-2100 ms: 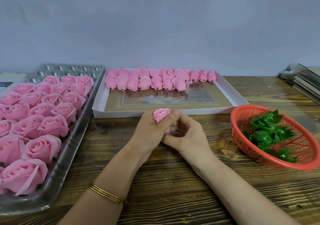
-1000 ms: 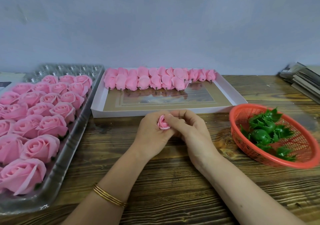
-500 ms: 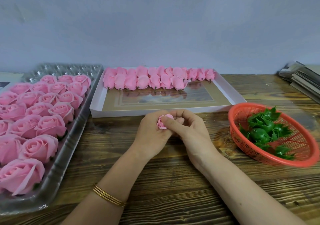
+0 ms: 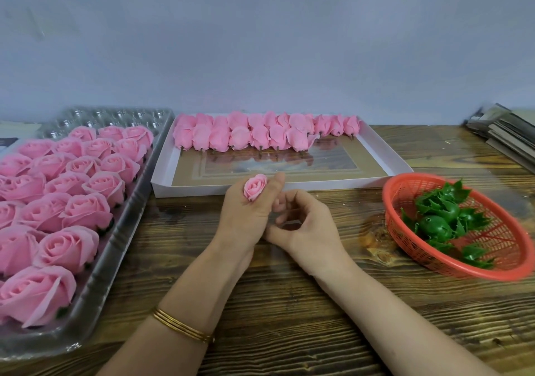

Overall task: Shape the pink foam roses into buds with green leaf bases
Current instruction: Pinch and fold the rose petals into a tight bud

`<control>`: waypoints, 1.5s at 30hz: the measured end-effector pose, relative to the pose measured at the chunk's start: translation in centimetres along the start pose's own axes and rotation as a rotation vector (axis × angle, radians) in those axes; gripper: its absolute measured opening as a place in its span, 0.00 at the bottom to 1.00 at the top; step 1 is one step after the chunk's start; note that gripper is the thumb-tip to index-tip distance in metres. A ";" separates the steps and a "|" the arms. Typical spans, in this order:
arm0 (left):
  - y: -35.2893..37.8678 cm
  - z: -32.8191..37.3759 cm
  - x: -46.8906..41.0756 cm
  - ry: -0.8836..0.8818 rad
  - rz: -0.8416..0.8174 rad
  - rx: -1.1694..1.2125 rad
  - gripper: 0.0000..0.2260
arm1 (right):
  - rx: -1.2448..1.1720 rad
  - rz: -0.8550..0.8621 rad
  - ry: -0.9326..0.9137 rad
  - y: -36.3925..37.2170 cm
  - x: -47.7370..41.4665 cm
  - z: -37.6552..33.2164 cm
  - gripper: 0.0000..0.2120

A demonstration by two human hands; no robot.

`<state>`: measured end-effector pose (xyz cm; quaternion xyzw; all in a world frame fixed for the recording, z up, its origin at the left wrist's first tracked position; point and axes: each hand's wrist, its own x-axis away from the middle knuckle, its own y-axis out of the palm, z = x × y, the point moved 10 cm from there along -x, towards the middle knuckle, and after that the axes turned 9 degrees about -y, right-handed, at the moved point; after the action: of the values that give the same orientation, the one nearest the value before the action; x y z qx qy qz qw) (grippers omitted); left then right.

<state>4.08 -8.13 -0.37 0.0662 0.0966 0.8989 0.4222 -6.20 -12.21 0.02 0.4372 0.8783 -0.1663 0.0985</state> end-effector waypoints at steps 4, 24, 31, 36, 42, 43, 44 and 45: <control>1.0 -0.6 0.2 -0.069 -0.076 0.093 0.17 | 0.032 0.021 -0.059 -0.1 -0.1 -0.2 0.16; 0.8 -0.4 0.1 -0.068 -0.110 0.071 0.17 | 0.069 -0.032 -0.087 -0.1 0.0 -1.4 0.10; -0.4 0.0 -0.4 -0.039 -0.032 -0.016 0.13 | 0.161 0.142 -0.061 -4.5 -0.7 -2.6 0.13; -0.4 0.1 -0.3 -0.037 -0.026 -0.089 0.17 | 0.275 0.239 -0.067 -9.8 -1.3 -4.4 0.07; -0.5 -0.1 -0.2 -0.063 -0.033 -0.102 0.16 | 0.578 0.316 -0.017 -15.9 -0.8 -6.1 0.04; -0.5 -0.2 -0.2 -0.071 -0.035 -0.105 0.15 | 0.656 0.309 0.002 -16.6 -0.7 -6.2 0.05; -0.5 -0.3 -0.3 -0.078 -0.040 -0.108 0.15 | 0.748 0.297 0.026 -17.2 -0.5 -6.2 0.06; -0.5 -0.3 -0.3 -0.083 -0.045 -0.112 0.15 | 0.837 0.281 0.053 -17.8 -0.4 -6.0 0.07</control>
<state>4.53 -8.07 -0.79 0.0774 0.0303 0.8898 0.4488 -20.33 -20.25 9.38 0.5588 0.6694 -0.4814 -0.0881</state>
